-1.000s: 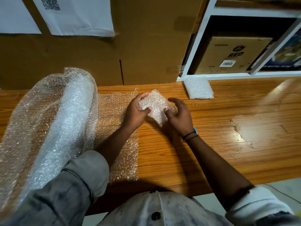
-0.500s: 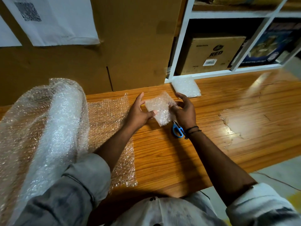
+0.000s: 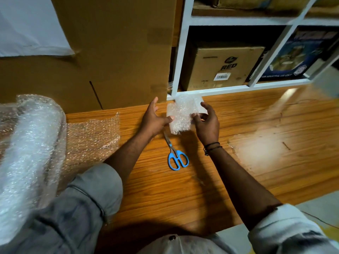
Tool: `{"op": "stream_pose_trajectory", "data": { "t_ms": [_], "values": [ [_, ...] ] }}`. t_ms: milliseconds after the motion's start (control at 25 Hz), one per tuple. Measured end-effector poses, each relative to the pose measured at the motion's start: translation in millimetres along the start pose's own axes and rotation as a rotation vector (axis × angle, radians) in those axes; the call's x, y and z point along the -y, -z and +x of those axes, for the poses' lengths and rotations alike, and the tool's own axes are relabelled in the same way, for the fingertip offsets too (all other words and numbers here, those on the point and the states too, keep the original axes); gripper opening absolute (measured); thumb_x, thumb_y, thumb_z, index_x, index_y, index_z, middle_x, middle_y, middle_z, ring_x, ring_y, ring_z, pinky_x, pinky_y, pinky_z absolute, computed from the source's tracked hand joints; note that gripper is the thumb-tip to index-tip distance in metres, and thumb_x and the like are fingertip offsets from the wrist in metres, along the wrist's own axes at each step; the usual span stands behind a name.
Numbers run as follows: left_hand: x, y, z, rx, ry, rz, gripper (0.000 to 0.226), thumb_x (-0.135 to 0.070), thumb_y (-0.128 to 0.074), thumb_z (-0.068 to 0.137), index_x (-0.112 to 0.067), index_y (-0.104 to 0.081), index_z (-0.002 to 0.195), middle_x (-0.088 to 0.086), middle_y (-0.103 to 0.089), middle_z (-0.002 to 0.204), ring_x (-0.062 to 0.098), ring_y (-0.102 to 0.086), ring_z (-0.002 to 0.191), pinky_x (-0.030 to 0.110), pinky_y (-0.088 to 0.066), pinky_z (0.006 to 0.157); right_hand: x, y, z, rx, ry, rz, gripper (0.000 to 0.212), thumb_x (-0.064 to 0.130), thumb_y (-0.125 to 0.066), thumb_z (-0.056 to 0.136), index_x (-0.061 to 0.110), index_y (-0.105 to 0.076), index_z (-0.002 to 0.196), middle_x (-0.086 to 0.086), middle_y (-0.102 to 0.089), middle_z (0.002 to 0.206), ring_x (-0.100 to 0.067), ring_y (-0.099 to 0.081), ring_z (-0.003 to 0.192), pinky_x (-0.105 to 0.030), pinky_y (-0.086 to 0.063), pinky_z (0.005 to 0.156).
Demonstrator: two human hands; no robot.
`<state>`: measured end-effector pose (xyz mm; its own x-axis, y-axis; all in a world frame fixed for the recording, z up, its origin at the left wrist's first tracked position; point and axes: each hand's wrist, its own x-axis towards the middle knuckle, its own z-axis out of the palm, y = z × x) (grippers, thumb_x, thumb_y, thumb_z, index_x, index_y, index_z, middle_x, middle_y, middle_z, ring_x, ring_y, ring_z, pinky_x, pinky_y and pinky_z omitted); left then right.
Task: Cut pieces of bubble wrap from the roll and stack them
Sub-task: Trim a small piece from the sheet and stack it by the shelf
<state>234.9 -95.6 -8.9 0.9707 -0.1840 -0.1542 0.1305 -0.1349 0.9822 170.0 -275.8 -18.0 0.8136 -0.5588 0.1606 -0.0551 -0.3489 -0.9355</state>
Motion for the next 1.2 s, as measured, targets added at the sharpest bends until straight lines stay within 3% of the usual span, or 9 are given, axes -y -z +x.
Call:
{"op": "stream_pose_trajectory", "data": {
  "t_ms": [80,160,240,320,480,680,880,1040,1200],
  "values": [
    [-7,-23,13,-0.019,-0.024,0.001,0.101,0.000,-0.082,0.082,-0.032,-0.028,0.161,0.012,-0.035,0.163,0.028,-0.041,0.145,0.041,-0.060,0.093,-7,10,28,0.016,0.017,-0.008,0.048,0.012,-0.073,0.094,0.018,-0.058,0.139,0.013,-0.068,0.088,0.005,-0.068,0.080,-0.027,-0.057,0.077],
    [-15,-46,25,-0.063,-0.087,0.015,0.097,0.005,-0.078,0.083,-0.029,-0.031,0.160,0.011,-0.035,0.163,0.015,-0.046,0.141,0.021,-0.057,0.084,-14,18,57,0.036,0.031,-0.003,0.047,0.014,-0.073,0.094,0.021,-0.058,0.137,0.009,-0.070,0.086,-0.007,-0.073,0.083,-0.033,-0.060,0.079],
    [-21,-63,37,-0.101,-0.149,0.042,0.086,0.012,-0.073,0.084,-0.022,-0.040,0.156,0.006,-0.039,0.160,-0.017,-0.056,0.109,0.009,-0.053,0.071,-19,21,83,0.053,0.052,-0.020,0.043,0.012,-0.072,0.094,0.020,-0.061,0.135,0.010,-0.068,0.082,-0.009,-0.072,0.080,-0.032,-0.059,0.080],
    [-22,-80,56,-0.120,-0.184,0.085,0.072,0.015,-0.071,0.084,-0.018,-0.054,0.147,0.001,-0.047,0.152,-0.025,-0.059,0.088,0.006,-0.051,0.071,-26,22,111,0.070,0.092,-0.076,0.038,0.011,-0.070,0.094,0.017,-0.066,0.131,0.010,-0.066,0.081,-0.008,-0.067,0.075,-0.031,-0.057,0.080],
    [-11,-107,84,-0.240,-0.184,0.222,0.052,0.006,-0.077,0.083,-0.021,-0.072,0.127,0.004,-0.050,0.153,0.006,-0.054,0.126,0.021,-0.055,0.096,-44,19,150,0.142,0.108,-0.189,0.035,0.015,-0.069,0.094,0.018,-0.069,0.129,0.000,-0.070,0.093,-0.016,-0.066,0.083,-0.030,-0.054,0.080],
    [7,-121,98,-0.338,-0.186,0.402,0.041,-0.003,-0.078,0.084,-0.019,-0.073,0.121,0.008,-0.044,0.157,0.029,-0.065,0.121,0.039,-0.056,0.101,-67,18,164,0.231,0.096,-0.305,0.040,0.023,-0.070,0.090,0.014,-0.068,0.129,-0.010,-0.070,0.110,-0.030,-0.064,0.105,-0.043,-0.052,0.097],
    [4,-130,85,-0.466,-0.290,0.875,0.032,-0.028,-0.062,0.096,-0.029,-0.067,0.127,-0.007,-0.057,0.143,0.023,-0.052,0.128,0.041,-0.044,0.103,-58,17,162,0.173,0.638,-0.591,0.044,0.018,-0.059,0.090,0.011,-0.063,0.133,-0.015,-0.057,0.139,-0.038,-0.047,0.134,-0.048,-0.040,0.101],
    [10,-135,94,-0.268,-0.327,1.235,0.044,-0.029,-0.045,0.105,-0.027,-0.052,0.148,-0.004,-0.049,0.156,0.029,-0.035,0.145,0.045,-0.033,0.109,-70,-3,167,0.553,0.583,-0.774,0.053,0.029,-0.038,0.109,0.010,-0.038,0.157,-0.017,-0.031,0.167,-0.033,-0.020,0.157,-0.051,-0.019,0.125],
    [30,-131,97,-0.152,-0.215,1.418,0.054,-0.026,-0.036,0.108,-0.022,-0.026,0.161,-0.001,-0.029,0.168,0.033,-0.019,0.154,0.047,-0.028,0.114,-93,-3,167,0.665,0.537,-0.847,0.063,0.043,-0.018,0.112,0.010,-0.013,0.165,-0.011,-0.009,0.174,-0.026,-0.002,0.161,-0.048,-0.004,0.130]
  ]
}}
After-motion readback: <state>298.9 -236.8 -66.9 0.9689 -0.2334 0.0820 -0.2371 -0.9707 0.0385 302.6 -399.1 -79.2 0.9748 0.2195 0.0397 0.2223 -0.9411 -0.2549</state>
